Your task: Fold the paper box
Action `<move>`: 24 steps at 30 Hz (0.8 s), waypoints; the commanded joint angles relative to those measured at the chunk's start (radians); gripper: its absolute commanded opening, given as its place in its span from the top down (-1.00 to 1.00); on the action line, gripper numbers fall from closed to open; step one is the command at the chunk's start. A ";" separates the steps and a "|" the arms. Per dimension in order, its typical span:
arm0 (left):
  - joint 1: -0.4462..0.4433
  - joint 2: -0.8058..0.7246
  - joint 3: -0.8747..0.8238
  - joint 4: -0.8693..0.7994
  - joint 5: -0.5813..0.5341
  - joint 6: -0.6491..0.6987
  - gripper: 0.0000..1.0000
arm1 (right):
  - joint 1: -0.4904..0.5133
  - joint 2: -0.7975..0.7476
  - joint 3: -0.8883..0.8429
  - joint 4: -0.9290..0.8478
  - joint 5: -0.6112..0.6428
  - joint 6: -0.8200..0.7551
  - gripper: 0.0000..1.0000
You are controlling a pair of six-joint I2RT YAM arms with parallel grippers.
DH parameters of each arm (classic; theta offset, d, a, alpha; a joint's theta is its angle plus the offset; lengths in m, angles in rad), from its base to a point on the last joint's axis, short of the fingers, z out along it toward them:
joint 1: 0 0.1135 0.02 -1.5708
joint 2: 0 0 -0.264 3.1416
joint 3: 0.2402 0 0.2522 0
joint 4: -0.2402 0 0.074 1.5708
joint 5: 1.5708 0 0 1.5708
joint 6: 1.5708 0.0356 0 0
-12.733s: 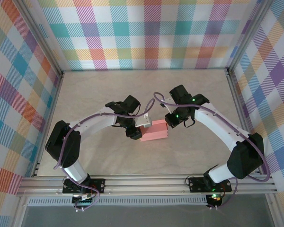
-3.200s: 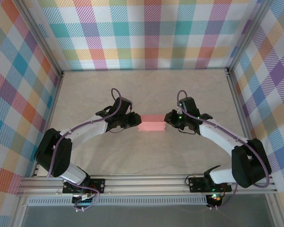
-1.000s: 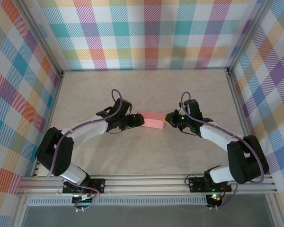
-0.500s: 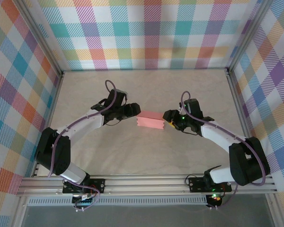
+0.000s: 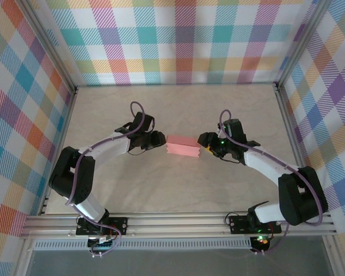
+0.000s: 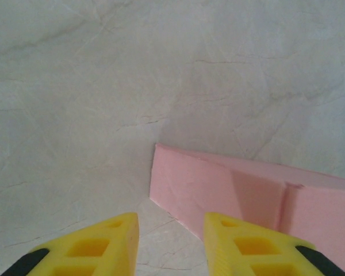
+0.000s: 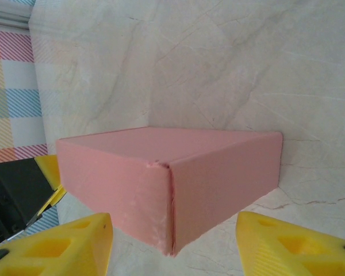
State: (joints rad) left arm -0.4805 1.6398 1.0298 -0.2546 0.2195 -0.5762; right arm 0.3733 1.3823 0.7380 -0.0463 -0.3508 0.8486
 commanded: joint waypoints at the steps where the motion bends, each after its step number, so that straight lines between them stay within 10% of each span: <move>1: 0.009 0.027 -0.038 0.024 0.013 -0.002 0.33 | 0.001 0.045 0.029 -0.001 -0.003 -0.031 -0.16; 11: 0.014 -0.015 -0.040 0.006 -0.003 0.008 0.28 | 0.001 0.086 0.010 0.001 -0.028 -0.041 0.38; 19: 0.016 -0.104 -0.007 -0.052 -0.037 0.035 0.11 | 0.001 0.006 0.126 -0.107 -0.006 -0.221 -0.31; 24: 0.016 -0.171 -0.019 -0.056 -0.099 0.050 -0.52 | 0.011 0.003 0.307 -0.298 0.021 -0.654 -0.73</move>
State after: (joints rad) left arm -0.4747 1.5177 0.9939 -0.2859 0.1707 -0.5449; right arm 0.3744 1.4166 0.9562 -0.2272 -0.3466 0.5041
